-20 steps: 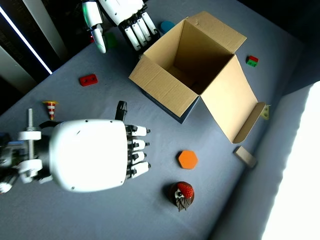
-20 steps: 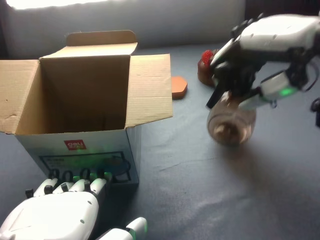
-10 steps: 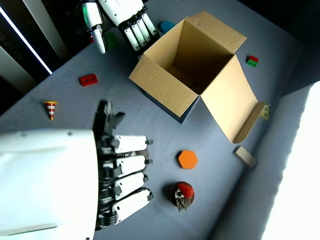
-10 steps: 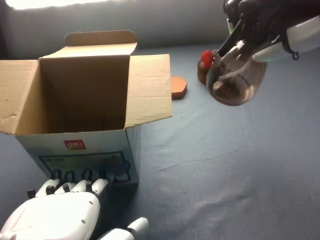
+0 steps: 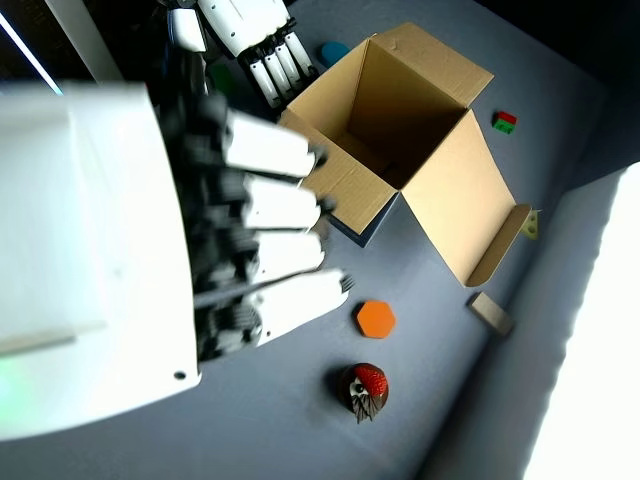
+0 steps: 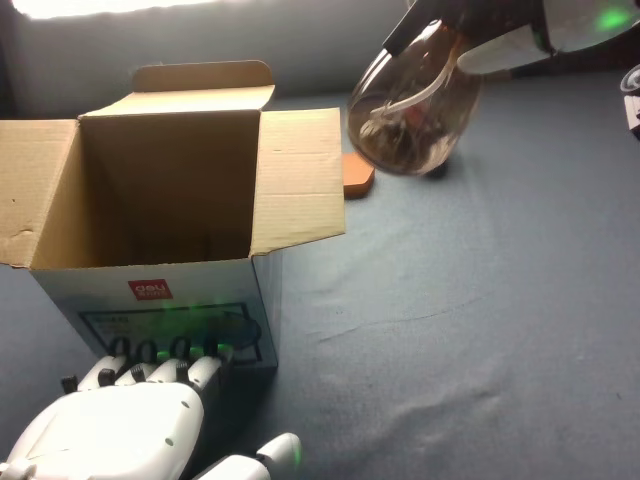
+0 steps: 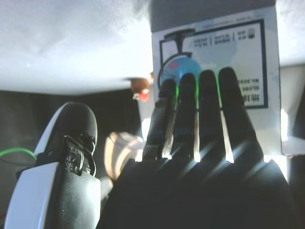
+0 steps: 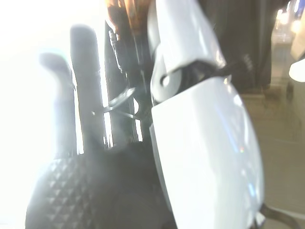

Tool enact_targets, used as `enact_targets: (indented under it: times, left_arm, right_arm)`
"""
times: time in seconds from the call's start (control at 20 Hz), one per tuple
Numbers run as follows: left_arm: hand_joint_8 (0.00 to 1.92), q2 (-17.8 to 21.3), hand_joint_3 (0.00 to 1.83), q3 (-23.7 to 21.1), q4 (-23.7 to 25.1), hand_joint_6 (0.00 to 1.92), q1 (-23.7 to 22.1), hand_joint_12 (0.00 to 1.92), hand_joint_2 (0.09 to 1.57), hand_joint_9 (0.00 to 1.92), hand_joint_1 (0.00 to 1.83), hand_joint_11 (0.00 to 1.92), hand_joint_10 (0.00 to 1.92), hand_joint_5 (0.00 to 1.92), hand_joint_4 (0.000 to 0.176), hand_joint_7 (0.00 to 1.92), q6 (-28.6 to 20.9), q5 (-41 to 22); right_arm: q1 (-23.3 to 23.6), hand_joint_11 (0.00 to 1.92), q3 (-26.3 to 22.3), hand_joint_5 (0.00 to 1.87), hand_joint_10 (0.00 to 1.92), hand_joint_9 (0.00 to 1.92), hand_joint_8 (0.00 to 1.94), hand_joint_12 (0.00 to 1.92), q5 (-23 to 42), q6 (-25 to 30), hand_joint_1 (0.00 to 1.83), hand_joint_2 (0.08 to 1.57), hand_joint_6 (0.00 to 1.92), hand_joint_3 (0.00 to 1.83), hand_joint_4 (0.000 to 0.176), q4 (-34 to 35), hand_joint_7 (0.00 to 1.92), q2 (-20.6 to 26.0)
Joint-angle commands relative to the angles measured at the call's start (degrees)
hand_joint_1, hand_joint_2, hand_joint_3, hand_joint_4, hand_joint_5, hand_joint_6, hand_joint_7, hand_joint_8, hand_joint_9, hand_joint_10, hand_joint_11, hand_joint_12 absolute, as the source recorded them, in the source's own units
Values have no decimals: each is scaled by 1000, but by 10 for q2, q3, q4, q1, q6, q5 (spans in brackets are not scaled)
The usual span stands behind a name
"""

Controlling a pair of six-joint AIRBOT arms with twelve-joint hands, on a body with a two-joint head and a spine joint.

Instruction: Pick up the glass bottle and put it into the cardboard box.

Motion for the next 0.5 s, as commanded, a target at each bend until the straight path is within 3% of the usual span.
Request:
enact_targets:
  times: [0.0, 0.15, 0.3, 0.45]
  left_arm:
    - [2, 3, 1, 2, 48, 1, -1, 581, 1255, 179, 9, 0, 2, 136, 0, 188, -1, -33]
    - [2, 5, 1, 4, 48, 2, 4, 582, 1254, 179, 9, 0, 2, 138, 0, 189, -10, -33]
    - [2, 6, 1, 2, 48, 3, 5, 583, 1254, 180, 6, 0, 2, 141, 0, 189, -10, -33]
    - [2, 6, 1, 0, 48, 5, 6, 584, 1255, 180, 4, 0, 2, 149, 0, 190, -10, -33]
  right_arm:
    - [10, 597, -1, 861, 1443, 834, 1096, 1847, 13, 3, 1201, 1152, 1199, 7, 10, 31, 963, 0]
    - [10, 571, -1, 864, 1446, 827, 1092, 1857, 11, -38, 1201, 1152, 1203, 6, 12, 76, 962, -15]
    - [20, 565, -1, 867, 1446, 825, 1094, 1860, 6, -39, 1201, 1152, 1202, 5, 14, 85, 959, -33]
    - [27, 578, -1, 867, 1447, 824, 1094, 1868, -10, -76, 1201, 1152, 1200, 5, 15, 163, 959, -57]
